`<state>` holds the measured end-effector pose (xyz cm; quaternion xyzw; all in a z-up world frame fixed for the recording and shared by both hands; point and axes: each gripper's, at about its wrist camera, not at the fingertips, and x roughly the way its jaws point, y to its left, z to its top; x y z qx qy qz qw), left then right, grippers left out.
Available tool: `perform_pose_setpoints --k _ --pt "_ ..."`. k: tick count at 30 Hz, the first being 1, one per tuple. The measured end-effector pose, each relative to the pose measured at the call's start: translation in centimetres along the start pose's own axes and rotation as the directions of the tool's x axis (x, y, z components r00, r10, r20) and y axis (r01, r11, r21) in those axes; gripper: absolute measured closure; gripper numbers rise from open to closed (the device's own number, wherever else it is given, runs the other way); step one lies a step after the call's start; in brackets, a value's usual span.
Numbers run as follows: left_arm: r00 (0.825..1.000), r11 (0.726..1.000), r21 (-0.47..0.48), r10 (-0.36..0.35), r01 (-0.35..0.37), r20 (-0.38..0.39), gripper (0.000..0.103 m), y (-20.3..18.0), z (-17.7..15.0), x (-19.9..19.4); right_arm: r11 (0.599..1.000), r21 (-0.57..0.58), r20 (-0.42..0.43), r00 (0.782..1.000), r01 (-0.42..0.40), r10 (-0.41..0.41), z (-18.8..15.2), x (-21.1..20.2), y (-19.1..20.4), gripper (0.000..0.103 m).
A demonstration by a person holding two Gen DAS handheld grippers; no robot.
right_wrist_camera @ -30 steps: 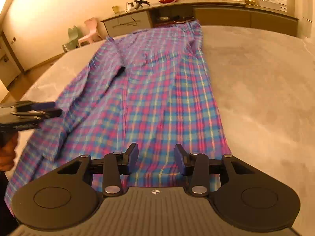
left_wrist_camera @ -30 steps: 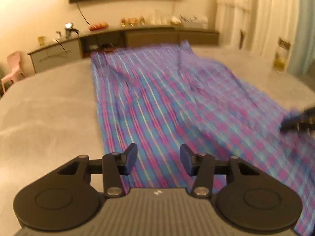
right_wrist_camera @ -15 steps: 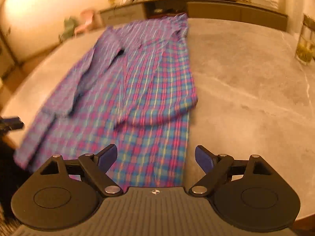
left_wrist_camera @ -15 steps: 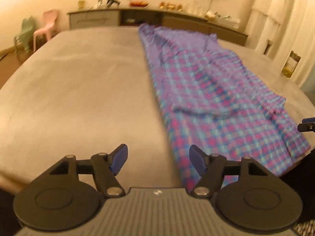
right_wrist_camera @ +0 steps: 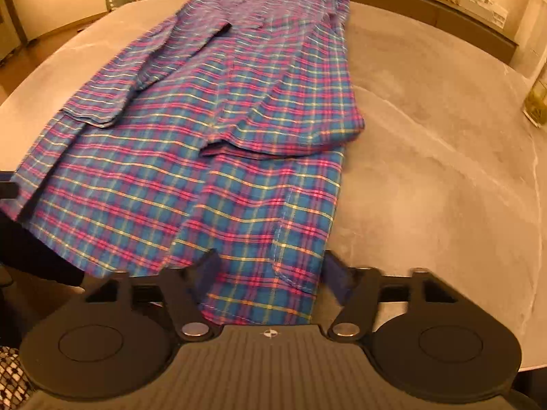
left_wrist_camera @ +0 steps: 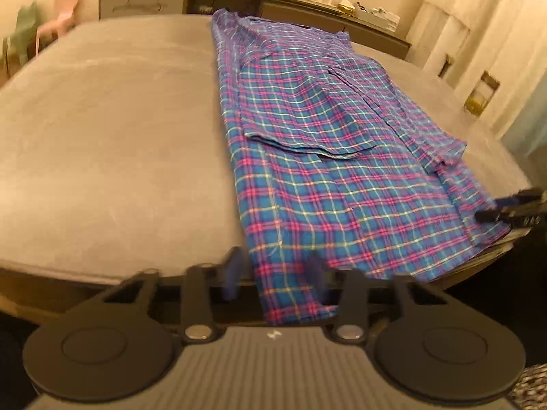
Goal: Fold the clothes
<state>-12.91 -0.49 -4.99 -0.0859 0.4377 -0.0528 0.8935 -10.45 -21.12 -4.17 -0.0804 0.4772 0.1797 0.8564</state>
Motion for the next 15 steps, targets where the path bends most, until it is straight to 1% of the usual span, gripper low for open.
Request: perform_pose_setpoints --k 1,2,4,5,6,8,10,12,13,15 --pt "1.000 1.000 0.016 0.001 -0.001 0.003 0.097 -0.3 0.0 0.1 1.000 -0.003 0.008 1.000 -0.002 0.002 0.0 -0.2 0.1 0.076" --pt "1.000 0.999 0.032 0.002 -0.002 0.006 0.101 -0.6 0.0 0.3 1.000 -0.011 0.012 1.000 -0.003 0.003 0.0 -0.2 0.2 0.086" --pt "1.000 0.998 0.061 -0.009 0.008 0.013 0.102 -0.9 -0.1 0.1 1.000 -0.029 0.020 1.000 -0.005 0.006 0.0 -0.4 0.5 0.094" --pt "0.999 0.998 0.061 -0.031 0.030 0.015 0.102 -0.7 0.2 -0.3 0.999 -0.029 0.025 1.000 -0.013 0.014 0.0 -0.6 0.5 0.095" --pt "0.998 0.997 0.049 -0.058 0.057 0.029 0.102 -0.3 1.6 -0.7 0.999 -0.022 0.034 0.999 -0.030 0.030 0.1 -0.9 0.3 0.096" --pt "0.992 0.994 0.025 -0.112 0.110 0.057 0.102 0.6 4.3 -1.5 0.996 0.013 0.061 0.994 -0.093 0.092 0.8 -2.0 -0.6 0.096" --pt "0.983 0.986 0.003 -0.164 0.165 0.086 0.102 1.5 7.0 -2.3 0.986 0.050 0.099 0.983 -0.160 0.154 2.2 -3.4 -1.8 0.097" --pt "0.970 0.976 -0.017 -0.215 0.219 0.116 0.102 2.4 9.7 -3.2 0.970 0.084 0.173 0.962 -0.229 0.212 5.4 -5.0 -3.6 0.097" --pt "0.963 0.971 -0.026 -0.233 0.239 0.136 0.102 2.8 11.4 -3.4 0.962 0.103 0.216 0.950 -0.252 0.226 8.0 -5.3 -4.7 0.097" --pt "0.955 0.974 -0.044 -0.210 0.223 0.207 0.102 3.8 17.9 -2.4 0.945 0.139 0.304 0.921 -0.296 0.243 13.4 -5.8 -7.1 0.097"
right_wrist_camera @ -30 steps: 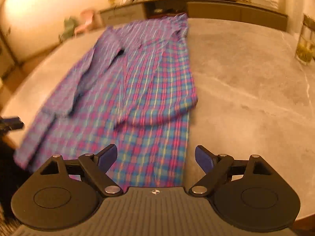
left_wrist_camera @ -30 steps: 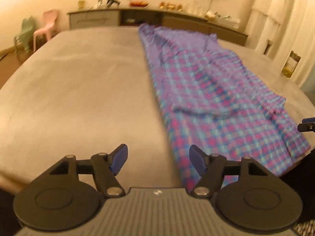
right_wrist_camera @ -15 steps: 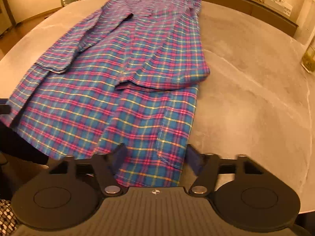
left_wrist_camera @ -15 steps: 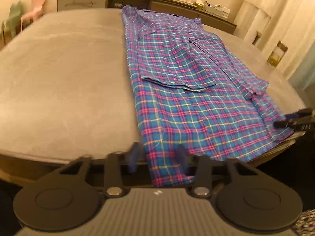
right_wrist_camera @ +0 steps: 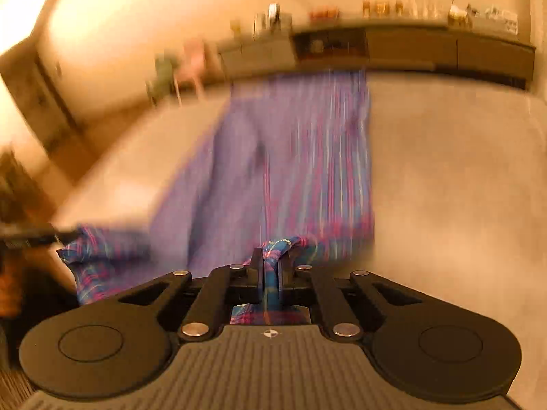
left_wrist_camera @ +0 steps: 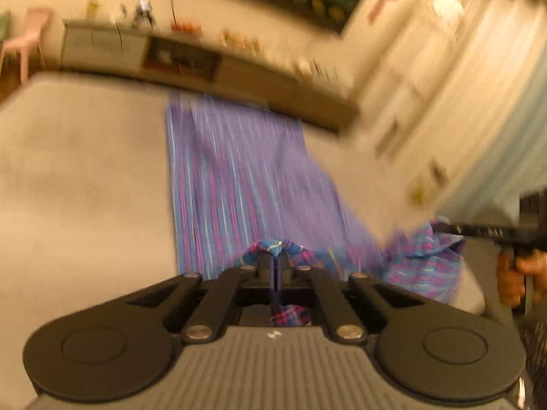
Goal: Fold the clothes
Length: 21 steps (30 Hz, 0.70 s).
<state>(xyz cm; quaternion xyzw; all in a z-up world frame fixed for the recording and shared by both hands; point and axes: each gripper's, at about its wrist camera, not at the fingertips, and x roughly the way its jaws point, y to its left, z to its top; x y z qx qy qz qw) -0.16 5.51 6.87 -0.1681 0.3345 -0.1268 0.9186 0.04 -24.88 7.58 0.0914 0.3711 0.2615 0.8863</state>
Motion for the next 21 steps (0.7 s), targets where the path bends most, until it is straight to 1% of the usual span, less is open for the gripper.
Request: perform_pose_setpoints --k 1,3,4,5,6,7,8,9,10,11,12,13,14,16,17,18,19,20,21 --pt "0.999 1.000 -0.012 0.029 -0.029 0.026 0.102 0.6 3.2 2.0 0.999 0.030 0.027 1.000 0.014 -0.015 2.8 1.7 -1.0 0.097" --pt "0.990 0.990 -0.050 0.135 -0.133 0.039 0.100 2.2 8.1 7.1 0.994 0.094 0.074 0.996 0.049 -0.056 8.3 5.4 -3.2 0.096" --pt "0.983 0.982 -0.069 0.181 -0.177 0.041 0.093 3.0 10.2 9.4 0.988 0.142 0.083 0.994 0.059 -0.072 10.4 7.9 -5.0 0.093" --pt "0.979 0.977 -0.085 0.199 -0.196 0.031 0.091 3.7 10.7 10.6 0.979 0.195 0.072 0.995 0.052 -0.068 11.7 10.5 -7.0 0.082" --pt "0.976 0.971 -0.101 0.218 -0.215 0.021 0.085 4.5 11.2 11.7 0.969 0.242 0.048 0.997 0.050 -0.064 12.2 12.6 -8.6 0.072" --pt "0.972 0.965 -0.116 0.236 -0.234 0.010 0.070 5.2 11.8 12.9 0.953 0.293 0.041 0.995 0.078 -0.094 12.3 14.2 -10.2 0.047" --pt "0.970 0.963 -0.124 0.243 -0.239 0.012 0.060 5.8 12.0 13.6 0.941 0.322 0.061 0.989 0.105 -0.131 11.8 14.7 -11.1 0.038" --pt "0.976 0.974 -0.098 0.211 -0.205 0.061 0.043 5.8 11.0 12.5 0.944 0.317 0.083 0.989 0.089 -0.122 10.7 14.5 -11.5 0.037" --pt "0.970 0.974 -0.057 0.223 -0.218 0.097 0.034 5.7 9.5 11.4 0.949 0.306 0.105 0.989 0.068 -0.105 9.6 14.2 -11.8 0.032" --pt "0.963 0.969 -0.013 0.247 -0.247 0.106 0.034 5.6 7.9 10.7 0.955 0.291 0.116 0.989 0.051 -0.088 8.0 13.6 -11.8 0.026" --pt "0.962 0.964 0.030 0.259 -0.263 0.089 0.034 5.6 6.4 10.7 0.963 0.266 0.117 0.990 0.042 -0.076 6.6 13.3 -11.9 0.024" --pt "0.961 0.959 0.067 0.270 -0.274 0.067 0.035 5.6 5.0 10.8 0.972 0.230 0.085 0.994 0.051 -0.072 5.2 13.5 -11.8 0.022" --pt "0.962 0.958 0.079 0.273 -0.275 0.029 0.036 5.7 3.9 11.6 0.980 0.191 0.048 0.996 0.060 -0.070 3.8 13.7 -11.8 0.022" --pt "0.963 0.961 0.089 0.267 -0.263 -0.036 0.037 5.7 2.5 13.3 0.986 0.139 -0.015 0.996 0.087 -0.086 3.0 14.9 -11.3 0.022" --pt "0.963 0.962 0.084 0.264 -0.259 -0.053 0.037 5.7 2.2 14.0 0.989 0.126 -0.029 0.997 0.078 -0.075 3.0 15.4 -11.1 0.022" --pt "0.967 0.967 0.071 0.247 -0.243 -0.064 0.037 5.8 2.2 14.4 0.990 0.130 -0.047 0.997 0.062 -0.057 2.9 15.8 -11.1 0.022" --pt "0.970 0.972 0.058 0.230 -0.226 -0.074 0.037 6.0 2.1 14.7 0.989 0.138 -0.063 0.997 0.051 -0.043 3.0 16.0 -11.2 0.026" --pt "0.973 0.977 0.045 0.213 -0.210 -0.084 0.037 6.2 2.1 15.0 0.988 0.144 -0.071 0.997 0.049 -0.039 2.9 15.9 -11.1 0.036" --pt "0.976 0.981 0.032 0.196 -0.194 -0.093 0.041 6.3 2.0 15.3 0.988 0.144 -0.077 0.996 0.047 -0.037 2.7 15.8 -11.0 0.044"
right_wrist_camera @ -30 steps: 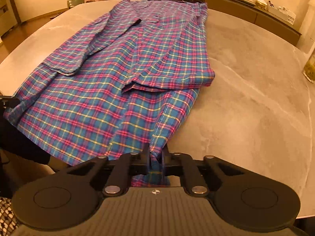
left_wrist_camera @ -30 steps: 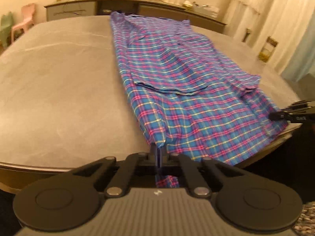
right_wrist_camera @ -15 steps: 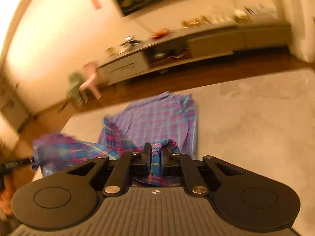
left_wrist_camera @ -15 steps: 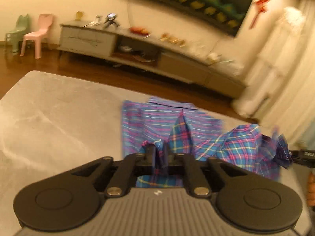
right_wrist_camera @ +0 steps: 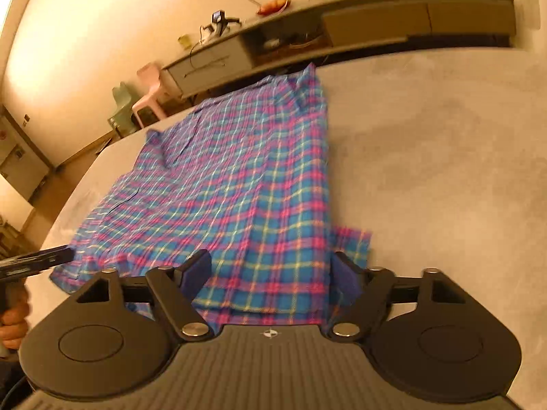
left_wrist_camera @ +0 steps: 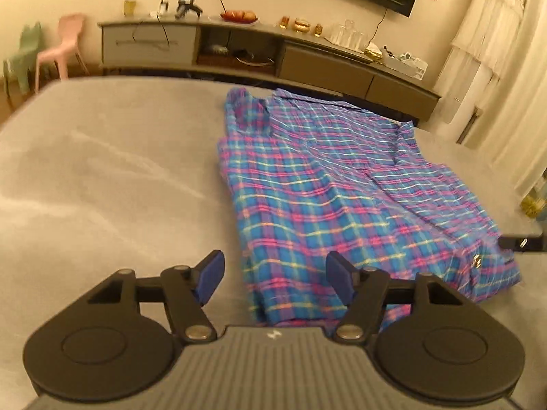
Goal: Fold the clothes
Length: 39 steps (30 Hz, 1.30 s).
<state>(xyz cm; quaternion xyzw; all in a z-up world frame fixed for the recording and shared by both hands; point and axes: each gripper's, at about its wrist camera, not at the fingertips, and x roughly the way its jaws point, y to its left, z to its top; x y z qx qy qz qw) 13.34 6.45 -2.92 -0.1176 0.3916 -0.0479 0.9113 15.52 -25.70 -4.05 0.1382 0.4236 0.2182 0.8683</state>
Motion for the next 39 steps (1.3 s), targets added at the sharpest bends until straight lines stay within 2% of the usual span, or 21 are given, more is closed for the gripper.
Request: perform_pose_setpoints --k 1,3,4,8,10,12,14,15,19,23,25,27,28,30,31,32,33,34,35,36,39 --pt "1.000 1.000 -0.012 -0.018 0.018 -0.009 0.063 0.1 0.0 0.3 1.000 -0.001 -0.014 1.000 -0.004 0.004 -0.2 -0.1 0.0 0.057" --pt "0.998 0.998 -0.036 -0.054 0.053 -0.026 0.091 0.3 0.0 1.0 1.000 -0.004 -0.026 1.000 -0.017 0.017 -0.7 -0.6 0.1 0.064" --pt "0.997 0.997 -0.045 -0.069 0.067 -0.032 0.095 0.4 0.0 1.3 1.000 0.002 -0.025 0.999 -0.025 0.025 -0.8 -0.7 0.2 0.065" --pt "0.997 0.997 -0.030 -0.070 0.070 -0.018 0.092 0.9 -0.3 0.6 0.996 0.070 0.016 0.998 -0.060 0.059 -1.2 -1.7 -0.6 0.064" --pt "0.999 0.999 -0.033 -0.043 0.043 -0.009 0.059 1.0 -0.3 0.6 0.993 0.103 0.016 0.998 -0.055 0.053 -1.0 -1.1 -1.1 0.053" --pt "1.000 0.999 -0.032 -0.020 0.020 0.005 0.050 0.8 -0.4 0.4 0.993 0.101 -0.006 0.998 -0.061 0.061 -1.0 -0.6 -1.0 0.056" --pt "0.999 0.999 -0.012 -0.052 0.052 -0.006 0.070 0.4 -0.5 0.5 0.993 0.090 -0.006 0.997 -0.071 0.072 -1.1 -0.7 -0.8 0.086" --pt "0.997 0.997 0.001 -0.077 0.077 -0.012 0.099 0.2 -0.7 0.4 0.994 0.081 0.009 0.997 -0.079 0.079 -1.1 -1.2 -0.5 0.089" --pt "0.991 0.990 0.039 -0.134 0.133 0.014 0.101 0.5 -1.5 -2.0 0.992 0.069 0.064 0.992 -0.109 0.105 -2.3 -4.6 0.0 0.097" --pt "0.985 0.986 0.074 -0.140 0.147 -0.097 0.101 1.4 -2.9 -1.2 0.998 0.063 -0.057 0.998 -0.009 0.013 -4.8 -3.0 -0.9 0.097" --pt "0.988 0.989 0.068 -0.121 0.128 -0.094 0.100 1.3 -2.9 -0.9 0.998 0.055 -0.066 0.998 -0.015 0.018 -4.9 -2.8 -0.9 0.097" --pt "0.990 0.991 0.053 -0.121 0.125 -0.071 0.094 1.3 -2.6 -1.1 0.997 0.071 -0.048 0.998 -0.036 0.039 -4.4 -3.1 -1.0 0.094" --pt "0.991 0.991 0.038 -0.124 0.126 -0.050 0.078 1.5 -2.3 -1.5 0.995 0.084 -0.027 0.998 -0.051 0.053 -4.0 -3.4 -1.0 0.093" --pt "0.992 0.991 0.027 -0.129 0.129 0.000 0.050 1.8 -1.8 -2.3 0.994 0.083 0.010 0.997 -0.077 0.076 -3.6 -3.6 -0.8 0.070" --pt "0.992 0.992 0.029 -0.124 0.124 0.016 0.045 1.7 -1.7 -2.6 0.994 0.076 0.025 0.997 -0.076 0.074 -3.5 -3.4 -0.6 0.051" --pt "0.992 0.992 0.031 -0.123 0.123 0.017 0.045 1.6 -1.5 -2.3 0.996 0.062 0.025 0.998 -0.065 0.064 -3.3 -2.9 -0.4 0.048" --pt "0.992 0.992 0.033 -0.126 0.126 0.008 0.047 1.3 -1.3 -1.7 0.998 0.044 0.015 0.998 -0.055 0.054 -3.2 -2.1 0.0 0.049" --pt "0.992 0.991 0.038 -0.127 0.127 0.000 0.065 1.0 -1.1 -1.2 0.999 0.025 0.005 0.999 -0.044 0.044 -3.1 -1.3 0.3 0.063" --pt "0.993 0.991 0.058 -0.121 0.121 -0.004 0.085 0.6 -1.1 -0.8 0.999 -0.003 -0.007 0.999 -0.037 0.037 -3.2 -1.0 0.7 0.098" --pt "0.993 0.990 0.078 -0.121 0.121 -0.005 0.100 0.2 -1.1 -0.6 0.999 -0.025 0.001 0.999 -0.035 0.035 -3.4 -1.6 1.2 0.101" --pt "0.987 0.978 0.132 -0.158 0.159 -0.016 0.102 0.1 -1.9 -1.1 0.998 -0.067 0.017 1.000 -0.011 0.012 -4.5 -3.5 2.2 0.101"
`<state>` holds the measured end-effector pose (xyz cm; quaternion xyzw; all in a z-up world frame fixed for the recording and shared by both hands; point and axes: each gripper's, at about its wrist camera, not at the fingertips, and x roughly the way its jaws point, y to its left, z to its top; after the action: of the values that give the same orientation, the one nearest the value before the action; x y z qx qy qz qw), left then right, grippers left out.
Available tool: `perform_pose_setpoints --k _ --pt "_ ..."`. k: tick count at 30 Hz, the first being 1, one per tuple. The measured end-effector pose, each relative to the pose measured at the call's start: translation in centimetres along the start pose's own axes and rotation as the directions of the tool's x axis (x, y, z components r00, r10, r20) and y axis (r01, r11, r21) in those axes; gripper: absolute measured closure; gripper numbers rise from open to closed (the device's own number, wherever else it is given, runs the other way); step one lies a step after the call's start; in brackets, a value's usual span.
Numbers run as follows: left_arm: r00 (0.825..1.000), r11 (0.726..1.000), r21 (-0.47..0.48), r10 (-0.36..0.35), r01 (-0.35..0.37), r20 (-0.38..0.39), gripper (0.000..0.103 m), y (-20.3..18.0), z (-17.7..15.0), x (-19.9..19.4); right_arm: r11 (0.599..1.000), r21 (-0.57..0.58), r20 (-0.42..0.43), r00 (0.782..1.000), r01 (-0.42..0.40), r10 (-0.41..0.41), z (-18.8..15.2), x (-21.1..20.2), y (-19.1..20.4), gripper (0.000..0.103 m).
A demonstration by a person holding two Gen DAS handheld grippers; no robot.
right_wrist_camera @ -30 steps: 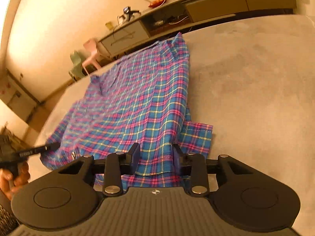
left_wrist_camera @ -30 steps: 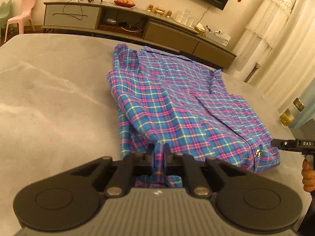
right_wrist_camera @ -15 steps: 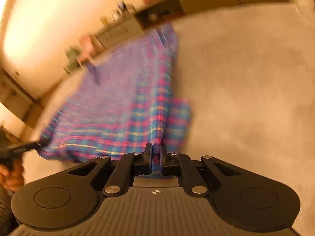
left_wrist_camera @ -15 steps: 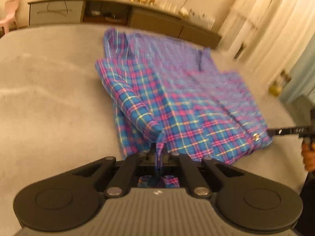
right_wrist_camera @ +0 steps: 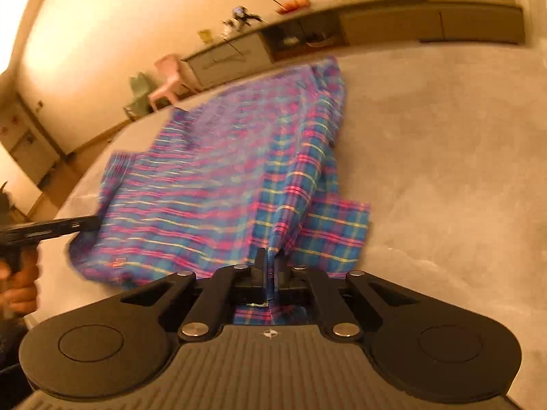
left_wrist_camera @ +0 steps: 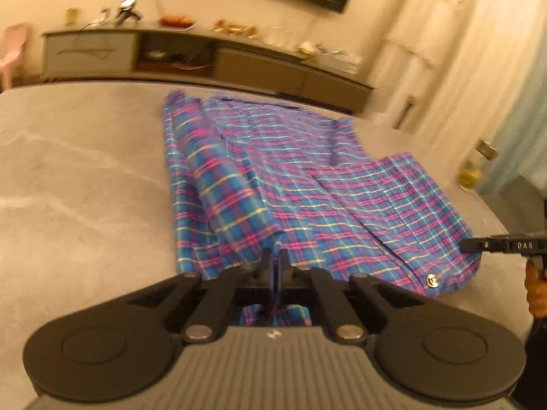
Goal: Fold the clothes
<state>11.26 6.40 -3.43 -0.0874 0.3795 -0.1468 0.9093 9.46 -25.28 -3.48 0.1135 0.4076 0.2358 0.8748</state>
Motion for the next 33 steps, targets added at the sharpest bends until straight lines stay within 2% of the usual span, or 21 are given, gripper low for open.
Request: perform_pose_setpoints --k 4,6,8,10,16,18,21,24,28,29,30,31,32,33 --pt "0.997 0.999 -0.017 0.038 -0.039 -0.068 0.101 1.5 -1.2 1.3 0.998 0.001 -0.051 0.997 0.065 -0.065 -1.8 0.5 -0.7 0.101" --pt "0.997 0.998 -0.040 0.052 -0.054 -0.059 0.099 1.8 -0.8 1.0 0.998 0.005 -0.058 0.996 0.063 -0.062 -1.4 0.7 -0.7 0.102" --pt "0.997 0.996 -0.054 0.068 -0.070 -0.045 0.091 1.9 -0.6 0.5 0.998 0.014 -0.061 0.996 0.060 -0.059 -1.2 0.9 -0.8 0.101" --pt "0.995 0.995 0.009 0.100 -0.100 0.005 0.078 -0.2 -0.5 -0.8 0.998 0.011 -0.062 0.996 0.066 -0.065 -1.1 1.1 -0.5 0.101" --pt "0.974 0.963 0.191 0.160 -0.190 0.160 0.078 -6.8 -0.3 -4.8 0.998 0.018 -0.057 0.997 0.059 -0.058 -1.3 1.3 -0.4 0.099" --pt "0.987 0.957 0.269 0.076 -0.112 0.138 0.077 -9.8 -0.7 -4.2 0.998 0.009 -0.058 0.997 0.060 -0.059 -1.3 1.2 -0.3 0.099" --pt "0.993 0.948 0.300 0.083 -0.105 0.084 0.077 -10.7 -1.5 -2.4 0.998 0.007 -0.059 0.997 0.058 -0.058 -1.3 1.0 -0.3 0.099" --pt "0.995 0.939 0.330 0.092 -0.097 0.030 0.086 -11.6 -2.2 -0.6 0.998 0.015 -0.061 0.997 0.055 -0.054 -1.6 0.6 -0.9 0.099" --pt "0.994 0.926 0.368 0.105 -0.083 -0.042 0.087 -12.8 -3.2 1.7 0.999 0.029 -0.060 0.997 0.043 -0.041 -1.8 0.1 -1.3 0.099" --pt "0.992 0.923 0.378 0.109 -0.079 -0.060 0.086 -13.1 -3.4 2.3 0.999 0.038 -0.057 0.998 0.035 -0.032 -1.7 0.0 -1.3 0.092" --pt "0.992 0.921 0.382 0.107 -0.073 -0.071 0.084 -13.4 -3.4 2.7 0.998 0.050 -0.048 0.999 0.027 -0.025 -1.6 -0.1 -1.3 0.087" --pt "0.995 0.929 0.365 0.085 -0.059 -0.055 0.072 -13.7 -2.5 2.1 0.998 0.061 -0.037 0.999 0.019 -0.017 -1.4 -0.2 -1.3 0.076" --pt "0.997 0.936 0.349 0.062 -0.044 -0.039 0.065 -14.0 -1.5 1.5 0.998 0.057 -0.025 1.000 0.012 -0.011 -1.3 -0.3 -1.1 0.072" --pt "0.999 0.942 0.335 0.039 -0.029 -0.023 0.053 -14.4 -0.5 1.1 0.999 0.042 -0.018 1.000 0.008 -0.007 -1.2 -0.3 -0.7 0.072"
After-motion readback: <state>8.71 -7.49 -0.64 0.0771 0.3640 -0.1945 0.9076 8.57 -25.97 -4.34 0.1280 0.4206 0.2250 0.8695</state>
